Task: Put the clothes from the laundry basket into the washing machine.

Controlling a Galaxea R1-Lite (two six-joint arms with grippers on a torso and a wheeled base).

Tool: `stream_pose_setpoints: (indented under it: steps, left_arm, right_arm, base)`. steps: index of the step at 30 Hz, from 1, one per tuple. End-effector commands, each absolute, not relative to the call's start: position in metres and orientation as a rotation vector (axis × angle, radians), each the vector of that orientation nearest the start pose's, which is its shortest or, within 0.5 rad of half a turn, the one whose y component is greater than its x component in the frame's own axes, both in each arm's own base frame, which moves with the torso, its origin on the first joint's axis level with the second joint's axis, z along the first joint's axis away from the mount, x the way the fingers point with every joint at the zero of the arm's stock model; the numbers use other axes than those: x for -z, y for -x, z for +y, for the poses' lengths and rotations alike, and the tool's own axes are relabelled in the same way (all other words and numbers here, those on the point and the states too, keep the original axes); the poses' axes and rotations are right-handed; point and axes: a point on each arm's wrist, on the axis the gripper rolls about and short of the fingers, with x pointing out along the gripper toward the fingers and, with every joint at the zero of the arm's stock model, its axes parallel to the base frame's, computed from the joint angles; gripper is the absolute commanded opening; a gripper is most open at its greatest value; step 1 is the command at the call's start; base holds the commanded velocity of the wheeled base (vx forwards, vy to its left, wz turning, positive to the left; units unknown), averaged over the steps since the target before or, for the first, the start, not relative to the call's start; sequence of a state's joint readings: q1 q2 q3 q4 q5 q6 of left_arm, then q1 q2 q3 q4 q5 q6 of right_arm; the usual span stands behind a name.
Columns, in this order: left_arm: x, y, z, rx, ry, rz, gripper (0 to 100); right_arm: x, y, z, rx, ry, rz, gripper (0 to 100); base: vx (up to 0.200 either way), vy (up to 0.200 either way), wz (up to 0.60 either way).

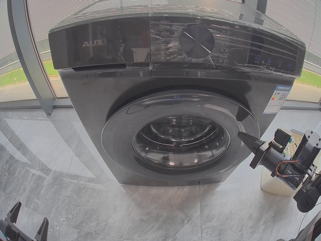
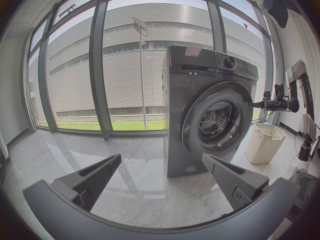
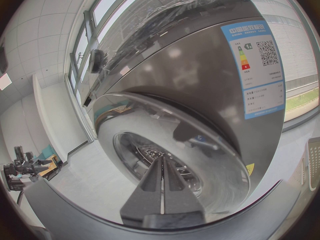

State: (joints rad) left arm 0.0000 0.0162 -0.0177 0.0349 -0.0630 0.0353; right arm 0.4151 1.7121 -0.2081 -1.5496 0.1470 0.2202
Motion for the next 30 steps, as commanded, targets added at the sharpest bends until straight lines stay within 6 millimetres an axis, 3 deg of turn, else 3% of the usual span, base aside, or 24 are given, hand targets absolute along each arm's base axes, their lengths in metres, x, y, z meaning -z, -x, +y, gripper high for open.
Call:
stream_pose_setpoints:
  steps: [1, 9, 12, 30]
  left_arm:
    - [-0.072, 0.023, -0.001, 0.065, -0.039, 0.037, 100]
    - [-0.072, 0.023, -0.001, 0.063, -0.031, 0.037, 100]
    - [-0.072, 0.023, -0.001, 0.065, -0.034, 0.037, 100]
    - [-0.072, 0.023, -0.001, 0.063, -0.025, 0.038, 100]
  right_arm:
    - [-0.135, -0.203, 0.101, -0.603, -0.219, 0.01, 0]
    - [-0.141, -0.208, 0.101, -0.588, -0.226, -0.024, 0]
    - [-0.144, -0.21, 0.101, -0.581, -0.229, -0.04, 0]
    - [-0.148, -0.216, 0.101, -0.505, -0.236, -0.068, 0]
  base:
    - [0.0, 0.0, 0.0]
    - [0.0, 0.0, 0.0]
    - [0.2, 0.0, 0.0]
    - [0.0, 0.0, 0.0]
